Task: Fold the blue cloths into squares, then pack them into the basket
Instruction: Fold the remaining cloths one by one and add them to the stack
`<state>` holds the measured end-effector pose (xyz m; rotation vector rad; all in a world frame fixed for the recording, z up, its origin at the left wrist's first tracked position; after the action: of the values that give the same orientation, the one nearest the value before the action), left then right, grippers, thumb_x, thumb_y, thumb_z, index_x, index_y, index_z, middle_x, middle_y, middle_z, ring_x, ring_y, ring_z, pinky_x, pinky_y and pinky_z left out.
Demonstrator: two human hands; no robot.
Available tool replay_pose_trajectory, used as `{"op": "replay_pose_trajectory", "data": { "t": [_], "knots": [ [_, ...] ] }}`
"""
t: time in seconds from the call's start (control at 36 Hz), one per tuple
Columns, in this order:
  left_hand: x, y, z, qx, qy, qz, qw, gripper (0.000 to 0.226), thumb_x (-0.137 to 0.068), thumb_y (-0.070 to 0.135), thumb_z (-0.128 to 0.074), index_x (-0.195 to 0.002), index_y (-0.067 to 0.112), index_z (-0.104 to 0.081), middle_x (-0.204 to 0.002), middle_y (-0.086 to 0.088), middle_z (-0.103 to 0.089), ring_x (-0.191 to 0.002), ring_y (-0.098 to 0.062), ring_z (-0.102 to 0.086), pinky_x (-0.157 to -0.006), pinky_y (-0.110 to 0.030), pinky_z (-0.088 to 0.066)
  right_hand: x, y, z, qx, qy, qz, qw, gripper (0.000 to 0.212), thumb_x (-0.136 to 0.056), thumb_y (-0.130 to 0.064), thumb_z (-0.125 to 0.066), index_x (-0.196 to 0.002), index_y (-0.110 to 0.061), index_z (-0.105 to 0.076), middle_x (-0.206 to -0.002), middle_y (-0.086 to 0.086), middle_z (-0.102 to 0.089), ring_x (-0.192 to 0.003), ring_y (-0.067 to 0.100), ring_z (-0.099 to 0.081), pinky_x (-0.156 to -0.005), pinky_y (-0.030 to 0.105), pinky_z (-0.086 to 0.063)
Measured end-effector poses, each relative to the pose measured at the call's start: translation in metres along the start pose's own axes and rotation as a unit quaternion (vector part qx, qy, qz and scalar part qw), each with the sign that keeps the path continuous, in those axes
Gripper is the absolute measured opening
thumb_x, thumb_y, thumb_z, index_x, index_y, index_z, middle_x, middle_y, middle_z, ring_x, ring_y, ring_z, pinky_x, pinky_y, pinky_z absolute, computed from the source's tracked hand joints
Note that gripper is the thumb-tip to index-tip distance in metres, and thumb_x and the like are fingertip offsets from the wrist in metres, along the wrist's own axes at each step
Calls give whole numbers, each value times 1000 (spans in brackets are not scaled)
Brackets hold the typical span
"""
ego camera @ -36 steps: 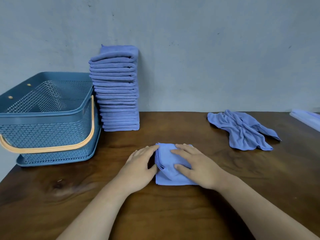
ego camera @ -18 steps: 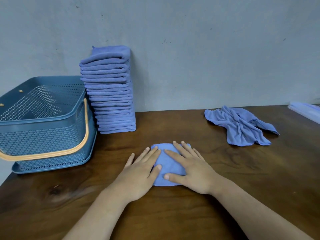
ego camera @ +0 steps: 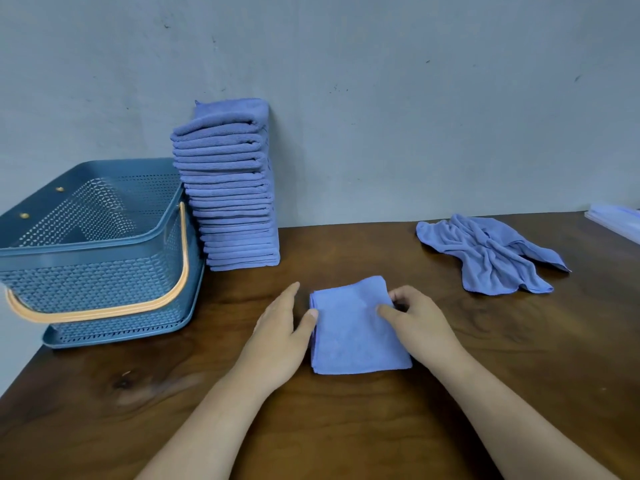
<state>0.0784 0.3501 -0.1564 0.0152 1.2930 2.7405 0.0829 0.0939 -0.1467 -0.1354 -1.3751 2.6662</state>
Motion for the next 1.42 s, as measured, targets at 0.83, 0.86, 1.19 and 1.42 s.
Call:
{"op": "replay_pose_trajectory", "data": {
  "t": [0.83,0.86,1.19,1.42],
  "knots": [
    [9,20,98,480,279,-143,819,77,-94,14,-73,-156,42,-38,-147,2,-62,-112,-23,-68,-104,-60,-50,-10,-241,-3,-15,-41,417,908,32,-107,-4,-54,-124,-23,-74,-126,-9,-66,-123,9,-61,-101,13,-41],
    [10,22,103,470,282,-157,821,79,-94,13,-72,-158,42,-36,-151,4,-59,-119,-24,-68,-107,-56,-51,-11,-249,-2,-17,-43,429,902,32,-107,-3,-54,-125,-21,-74,-126,-8,-66,-122,8,-61,-100,13,-41],
    [9,18,109,413,286,-175,847,85,-94,19,-69,-161,47,-25,-161,20,-45,-129,-20,-64,-101,-66,-55,-60,-370,5,-85,-53,476,874,38,-99,-13,-72,-136,-22,-68,-137,-9,-66,-128,5,-60,-113,28,-46],
    [5,18,88,351,214,-149,900,80,-97,34,-68,-160,55,-24,-158,27,-45,-129,-16,-64,-99,-60,-57,-173,-411,-24,-221,-52,242,943,43,-92,-14,-73,-134,-21,-66,-128,-2,-68,-113,14,-67,-99,32,-56]
  ]
}}
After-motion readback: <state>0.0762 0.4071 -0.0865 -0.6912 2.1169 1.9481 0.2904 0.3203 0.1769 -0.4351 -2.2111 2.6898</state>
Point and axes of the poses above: each hand's wrist, its own x-axis away from the middle knuckle, its own z-axis out of the back of the hand, y = z × x, the point moved 5 cm from there along -x, towards the middle knuckle
